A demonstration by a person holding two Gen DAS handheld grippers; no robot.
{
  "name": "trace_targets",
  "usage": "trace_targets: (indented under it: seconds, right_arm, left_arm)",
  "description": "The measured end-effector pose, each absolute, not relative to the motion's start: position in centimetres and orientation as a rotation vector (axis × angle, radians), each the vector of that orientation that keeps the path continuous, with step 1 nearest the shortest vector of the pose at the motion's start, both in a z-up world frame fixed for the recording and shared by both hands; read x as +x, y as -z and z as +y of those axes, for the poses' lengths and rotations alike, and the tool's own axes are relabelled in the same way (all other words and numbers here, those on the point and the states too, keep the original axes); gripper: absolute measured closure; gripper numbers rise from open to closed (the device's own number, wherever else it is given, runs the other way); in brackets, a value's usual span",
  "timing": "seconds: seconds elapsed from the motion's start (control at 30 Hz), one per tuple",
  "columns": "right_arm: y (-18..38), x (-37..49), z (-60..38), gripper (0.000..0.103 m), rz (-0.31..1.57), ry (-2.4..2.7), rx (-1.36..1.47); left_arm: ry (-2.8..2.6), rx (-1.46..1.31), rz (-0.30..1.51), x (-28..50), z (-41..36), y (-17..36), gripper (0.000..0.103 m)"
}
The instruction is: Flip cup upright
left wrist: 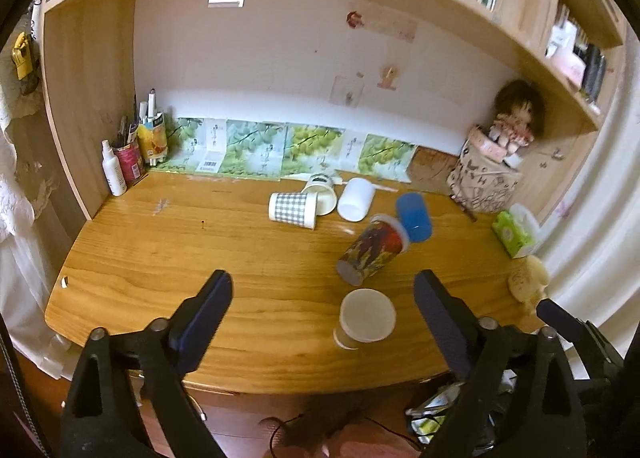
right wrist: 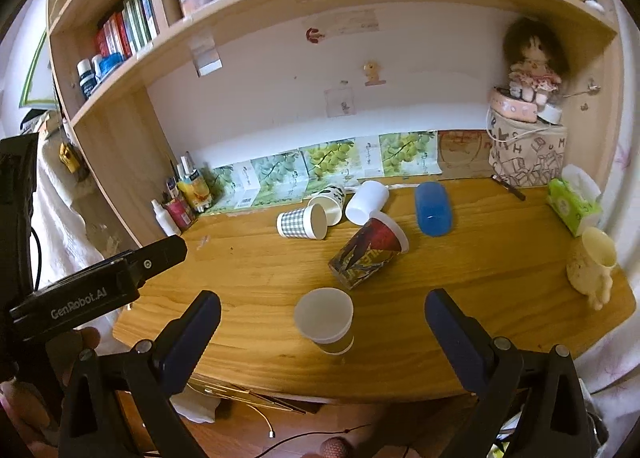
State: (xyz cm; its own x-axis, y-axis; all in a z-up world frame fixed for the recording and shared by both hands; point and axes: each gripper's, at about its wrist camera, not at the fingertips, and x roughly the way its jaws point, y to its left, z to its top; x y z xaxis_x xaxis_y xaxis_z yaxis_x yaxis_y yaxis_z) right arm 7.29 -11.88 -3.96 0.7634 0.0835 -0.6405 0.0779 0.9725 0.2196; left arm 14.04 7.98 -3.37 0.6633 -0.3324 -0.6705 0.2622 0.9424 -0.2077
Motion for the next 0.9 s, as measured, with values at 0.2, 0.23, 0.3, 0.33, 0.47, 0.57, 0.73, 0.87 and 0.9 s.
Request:
trace_targets:
  seconds: [0.2,0.23,0.3,0.33,0.47,0.57,0.73,0.87,0.9]
  right_arm:
    - [1.4,5.3,-12.0,0.001,0.652,0.031,0.243]
    - [1.0,5.0,-12.0,0.001,0.64,0.038,0.237]
    - [0.4,4.4,-12.0,0.001,0.612,0.05,0.229]
    - [0.1,4.2,-12.1,0.001,0.596,0.057,0.222]
    - [-0.3,3.8,-12.4,0.001,0.565,0.09,0.215]
    - [-0.1,3.8,-12.9,0.001,0.568,0.109,0.233]
    - [0.1,3.7,-13.0,0.001,0.576,0.119,0.235]
    - [-0.1,3.3,-12.9,0.001,0.572,0.131,0.22]
    - [-0.1,3.3,-12.9,0.001,0.573,0.134,0.219]
  left_arm:
    - [0.226,-0.011,0.636,11.1,7.4,1.3,0.002]
    - [0.207,0.006,0.62,10.8,7.3,1.1,0.002]
    - [0.168,0.052,0.598,10.4,6.7,0.8,0.001]
    - [0.154,0.077,0.591,10.2,6.4,0.7,0.001]
    - [0.161,0.108,0.564,9.5,5.6,0.4,0.001]
    - [0.15,0.122,0.558,9.3,5.3,0.3,0.001]
    - [0.153,0.101,0.576,9.2,5.3,0.3,0.001]
    - [0.162,0.086,0.591,9.2,5.1,0.5,0.001]
    - [0.164,0.084,0.593,9.2,5.0,0.5,0.001]
